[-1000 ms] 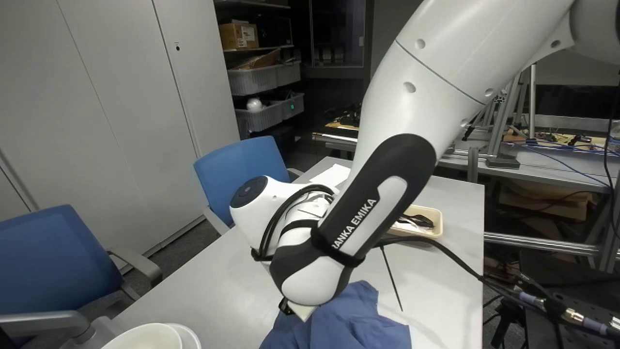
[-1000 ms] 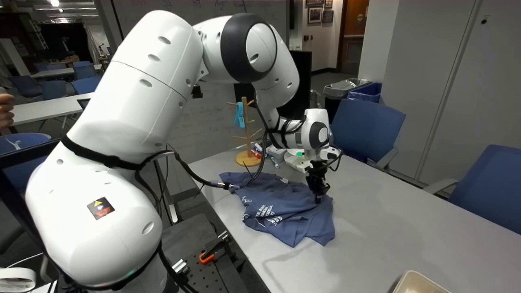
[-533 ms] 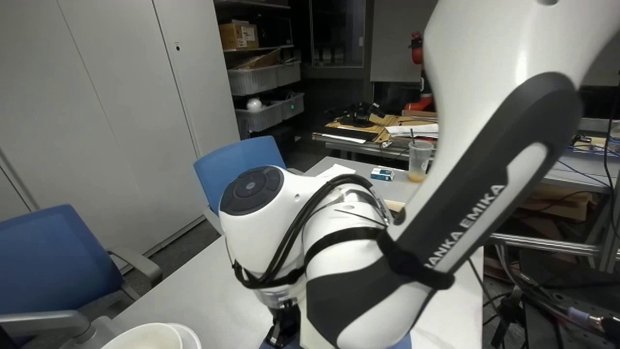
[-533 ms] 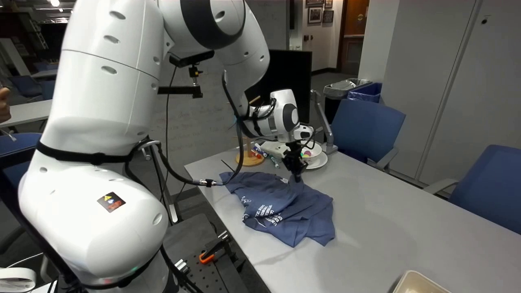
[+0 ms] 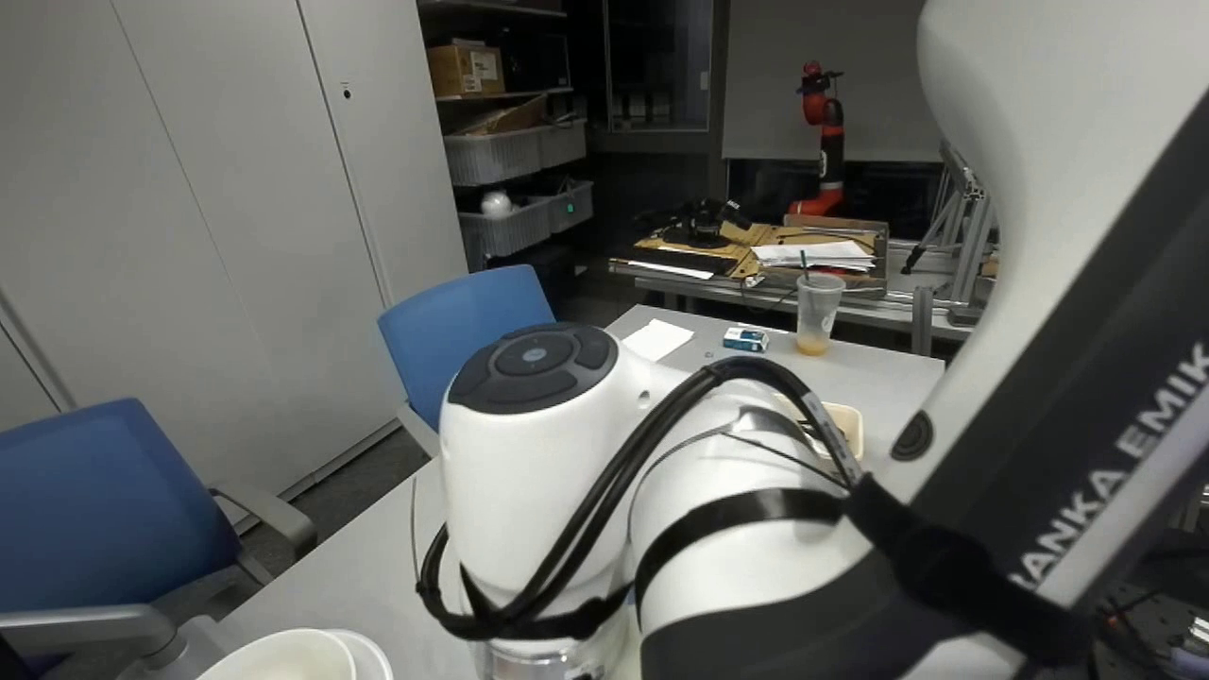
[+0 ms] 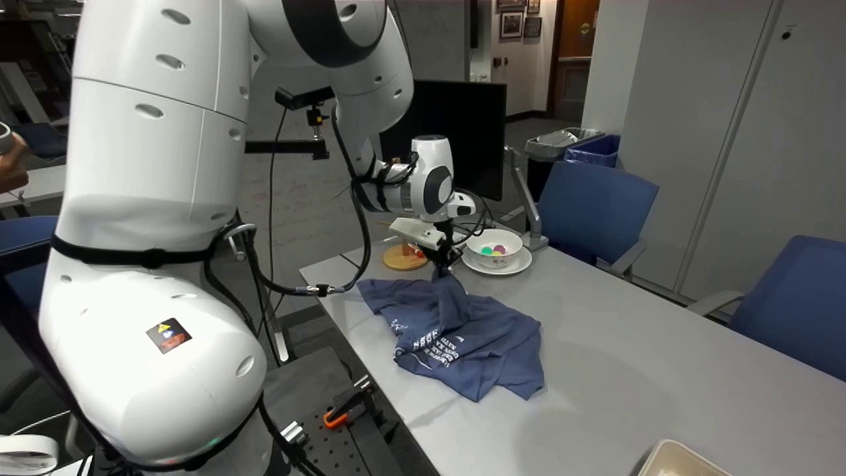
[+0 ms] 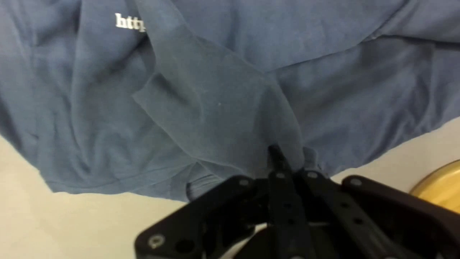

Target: Unfold the blue t-shirt fully

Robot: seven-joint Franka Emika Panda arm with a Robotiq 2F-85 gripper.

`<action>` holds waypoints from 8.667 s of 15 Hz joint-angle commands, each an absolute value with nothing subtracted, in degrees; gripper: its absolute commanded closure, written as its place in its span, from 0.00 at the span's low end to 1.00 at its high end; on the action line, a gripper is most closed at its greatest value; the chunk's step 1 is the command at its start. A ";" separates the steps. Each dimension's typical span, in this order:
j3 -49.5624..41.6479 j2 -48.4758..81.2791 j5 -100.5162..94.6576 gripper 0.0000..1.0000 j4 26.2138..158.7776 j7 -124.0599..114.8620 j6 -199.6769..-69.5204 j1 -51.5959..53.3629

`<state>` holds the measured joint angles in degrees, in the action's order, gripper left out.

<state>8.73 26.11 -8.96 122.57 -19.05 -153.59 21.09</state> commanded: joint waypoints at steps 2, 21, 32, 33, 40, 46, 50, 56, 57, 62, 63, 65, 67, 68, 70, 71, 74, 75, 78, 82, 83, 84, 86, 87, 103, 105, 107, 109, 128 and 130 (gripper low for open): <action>21.76 24.89 7.48 1.00 125.32 -0.86 -157.84 10.89; 39.07 24.04 44.29 0.49 126.65 30.96 -152.03 -5.63; 14.81 25.49 11.34 0.00 128.52 7.32 -155.60 12.61; 13.03 25.99 8.10 0.00 128.08 4.72 -156.35 14.14; 8.74 30.85 -0.52 0.00 124.87 -6.07 -160.33 19.46; 6.95 38.12 -0.21 0.00 120.13 -9.10 -162.05 21.76; 3.21 42.54 -1.39 0.00 116.29 -11.38 -162.40 24.49; 1.39 48.28 -0.63 0.00 110.56 -13.39 -160.78 24.42; 1.44 48.90 -0.32 0.00 109.96 -13.69 -160.62 23.97; 0.30 52.05 0.67 0.00 107.59 -14.92 -160.26 21.57; 0.01 52.32 0.70 0.00 107.33 -15.00 -160.09 20.92; -1.03 52.66 0.55 0.00 107.32 -15.06 -159.91 19.71; -2.48 52.86 0.12 0.00 107.59 -15.02 -160.38 18.80; -3.22 52.87 -0.03 0.00 107.67 -15.12 -160.52 18.41; -6.13 53.02 -1.07 0.00 107.76 -15.86 -161.08 18.74; -7.56 53.13 -1.56 0.00 107.63 -16.10 -161.08 18.96; -14.89 54.37 -4.57 0.00 106.73 -19.58 -162.24 22.86; -16.54 55.06 -5.31 0.00 106.11 -20.70 -162.31 23.64; -22.45 58.17 -7.08 0.00 103.49 -26.68 -163.70 27.88; -20.44 60.12 -4.07 0.00 99.54 -29.23 -160.80 26.31; -19.70 60.10 -3.54 0.00 99.04 -29.40 -160.23 25.58; -17.94 59.73 -2.84 0.00 98.47 -28.67 -159.23 23.87; -15.09 59.25 -1.49 0.00 97.29 -27.71 -157.75 20.91; -13.21 58.74 -0.61 0.00 96.76 -26.94 -156.81 19.05; -6.21 50.66 1.12 0.00 101.44 -19.10 -152.60 9.27; -7.53 48.50 0.71 0.00 102.75 -18.78 -151.42 9.32; -8.68 45.78 0.28 0.00 104.46 -18.43 -150.30 9.09; -9.90 43.11 -0.28 0.00 106.04 -18.75 -148.99 9.01; -10.42 47.73 -1.90 0.52 98.37 -26.71 -152.09 12.47; -11.12 49.86 -2.03 0.64 96.14 -27.19 -152.17 13.17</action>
<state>-9.56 45.65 -0.87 101.03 -25.10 -151.77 11.69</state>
